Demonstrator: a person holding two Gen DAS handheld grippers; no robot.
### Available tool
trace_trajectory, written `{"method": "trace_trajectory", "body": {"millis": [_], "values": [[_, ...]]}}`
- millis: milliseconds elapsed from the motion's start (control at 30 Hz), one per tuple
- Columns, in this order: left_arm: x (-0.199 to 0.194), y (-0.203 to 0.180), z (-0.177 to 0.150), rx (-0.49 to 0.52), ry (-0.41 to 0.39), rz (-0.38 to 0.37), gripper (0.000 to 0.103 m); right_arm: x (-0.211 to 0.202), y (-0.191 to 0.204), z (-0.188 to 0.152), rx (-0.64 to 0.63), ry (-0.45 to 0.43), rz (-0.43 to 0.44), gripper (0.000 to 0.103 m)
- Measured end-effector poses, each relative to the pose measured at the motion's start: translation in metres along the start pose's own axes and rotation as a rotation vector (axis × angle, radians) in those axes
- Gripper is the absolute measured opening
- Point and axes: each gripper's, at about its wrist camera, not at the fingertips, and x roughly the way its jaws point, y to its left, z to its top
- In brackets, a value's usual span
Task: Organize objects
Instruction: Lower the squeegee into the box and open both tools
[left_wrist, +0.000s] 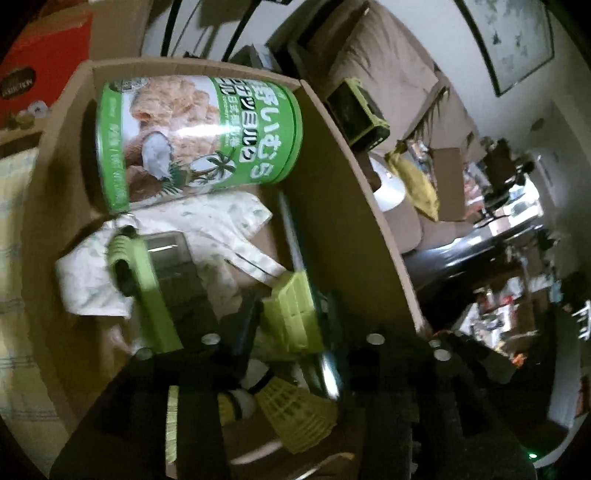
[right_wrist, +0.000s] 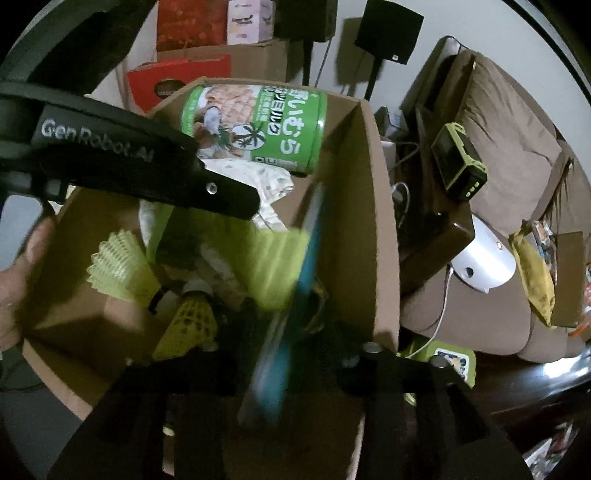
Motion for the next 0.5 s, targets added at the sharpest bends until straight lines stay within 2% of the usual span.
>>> {"method": "trace_trajectory", "body": {"millis": [200,300,367,433,500], "values": [[-0.020,0.005,-0.012,0.010,0.005,0.000,0.037,-0.013,0.002,-0.003,0.035,-0.024,0.014,0.052],[-0.034,0.005,-0.018,0.032,0.003,0.022,0.037,-0.022,0.004,-0.005,0.058,-0.039,0.017,0.054],[-0.046,0.006,-0.024,0.047,-0.016,0.040,0.054,-0.028,0.005,-0.005,0.077,-0.053,0.030,0.058],[-0.057,0.005,-0.026,0.061,-0.045,0.063,0.064,-0.034,0.009,-0.005,0.096,-0.071,0.034,0.063],[-0.068,0.004,-0.031,0.087,-0.063,0.091,0.065,-0.038,0.012,-0.004,0.110,-0.082,0.033,0.067]]}}
